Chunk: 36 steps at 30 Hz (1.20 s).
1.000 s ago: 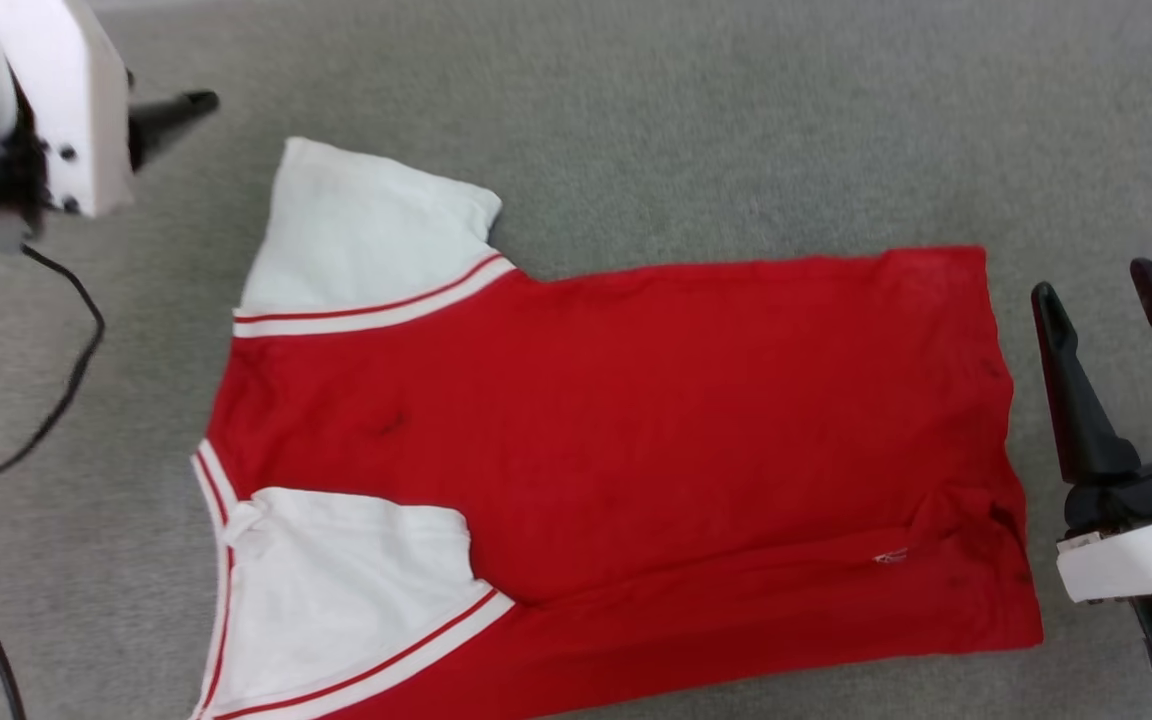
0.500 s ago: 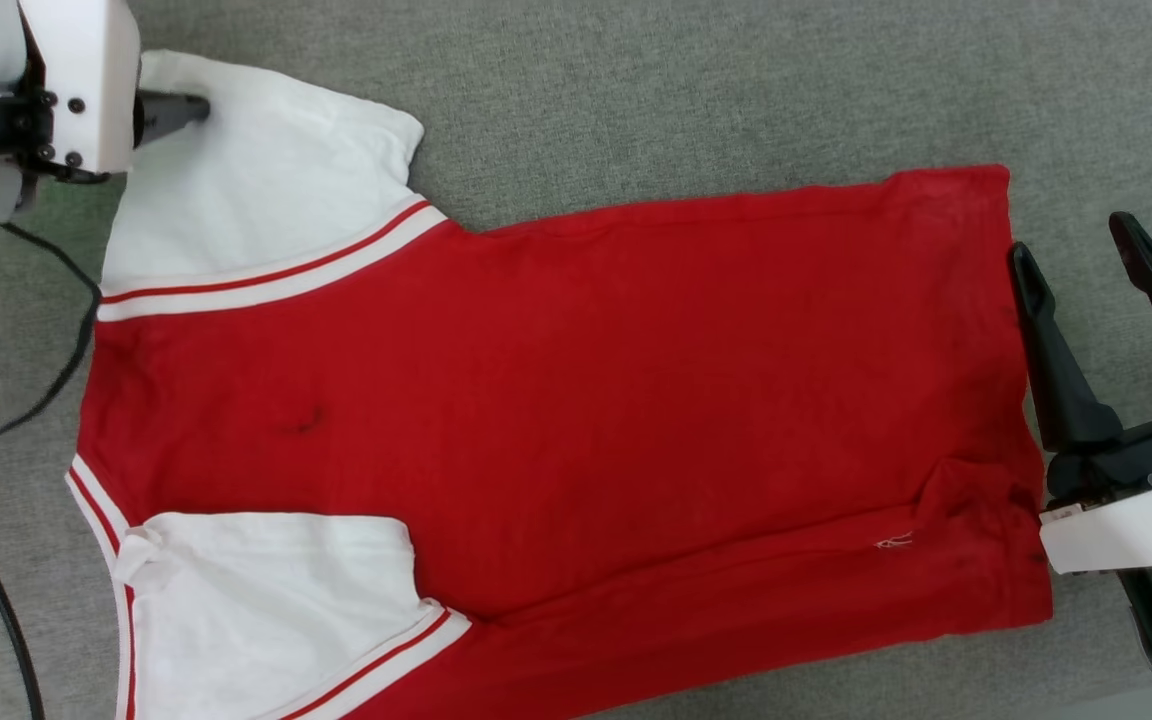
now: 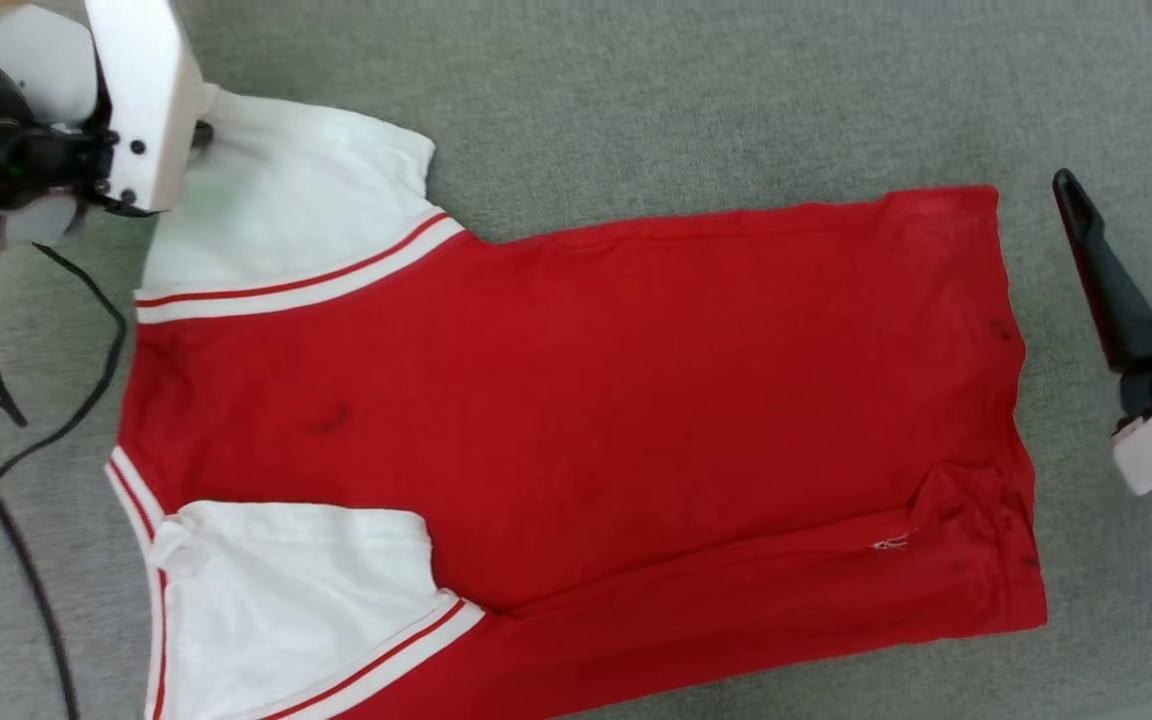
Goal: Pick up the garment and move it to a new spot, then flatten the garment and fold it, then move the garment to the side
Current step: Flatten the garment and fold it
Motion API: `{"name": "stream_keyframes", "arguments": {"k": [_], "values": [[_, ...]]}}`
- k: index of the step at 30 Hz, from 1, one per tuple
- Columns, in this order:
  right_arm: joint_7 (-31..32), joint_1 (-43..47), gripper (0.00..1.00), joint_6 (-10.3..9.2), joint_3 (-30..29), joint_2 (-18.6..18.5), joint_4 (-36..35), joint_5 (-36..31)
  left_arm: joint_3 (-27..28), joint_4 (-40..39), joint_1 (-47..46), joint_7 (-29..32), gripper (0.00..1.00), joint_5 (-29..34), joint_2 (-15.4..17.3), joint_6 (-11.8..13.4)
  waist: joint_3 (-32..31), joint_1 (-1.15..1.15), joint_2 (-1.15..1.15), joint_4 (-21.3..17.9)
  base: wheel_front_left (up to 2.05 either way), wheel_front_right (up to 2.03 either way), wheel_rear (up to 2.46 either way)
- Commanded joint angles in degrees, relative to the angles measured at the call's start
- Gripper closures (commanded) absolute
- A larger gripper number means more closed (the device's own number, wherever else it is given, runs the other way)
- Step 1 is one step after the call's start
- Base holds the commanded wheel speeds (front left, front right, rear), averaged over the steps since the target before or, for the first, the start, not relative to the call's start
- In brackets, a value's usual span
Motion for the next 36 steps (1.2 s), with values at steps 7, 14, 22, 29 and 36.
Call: {"name": "stream_keyframes", "arguments": {"k": [7,14,22,29,36], "values": [[21.5,-10.4,0.0,-0.03,9.1,-14.8,4.1,10.5,-2.5,-4.8,1.5,-3.3,1.0,0.6,-1.3,-0.6,-5.0,-0.01,0.0,3.8,0.0,0.0,0.0],[46.9,-24.1,0.0,-0.03,22.8,-22.9,14.5,24.1,-6.5,-13.2,0.2,-6.5,1.0,0.6,-1.0,-0.6,-5.4,-0.01,0.0,7.0,0.0,0.0,0.0],[49.3,-29.5,0.0,-0.03,28.3,-18.5,25.5,25.4,-8.5,-16.8,-2.3,-9.0,1.0,0.7,-1.5,-0.6,-2.3,-0.01,0.0,9.9,0.0,0.0,0.0],[46.4,-26.0,0.02,-0.01,36.1,-16.2,31.8,27.0,-9.9,-17.6,-3.5,-10.8,1.0,0.2,-0.5,-0.6,-1.3,-0.01,0.0,10.6,0.0,0.0,0.0],[37.6,-29.6,1.0,-0.01,36.5,-16.3,33.6,28.8,-11.0,-17.4,-2.0,-14.1,1.0,-0.6,0.4,-0.6,-4.8,-0.01,0.0,10.3,0.0,0.0,0.0]]}}
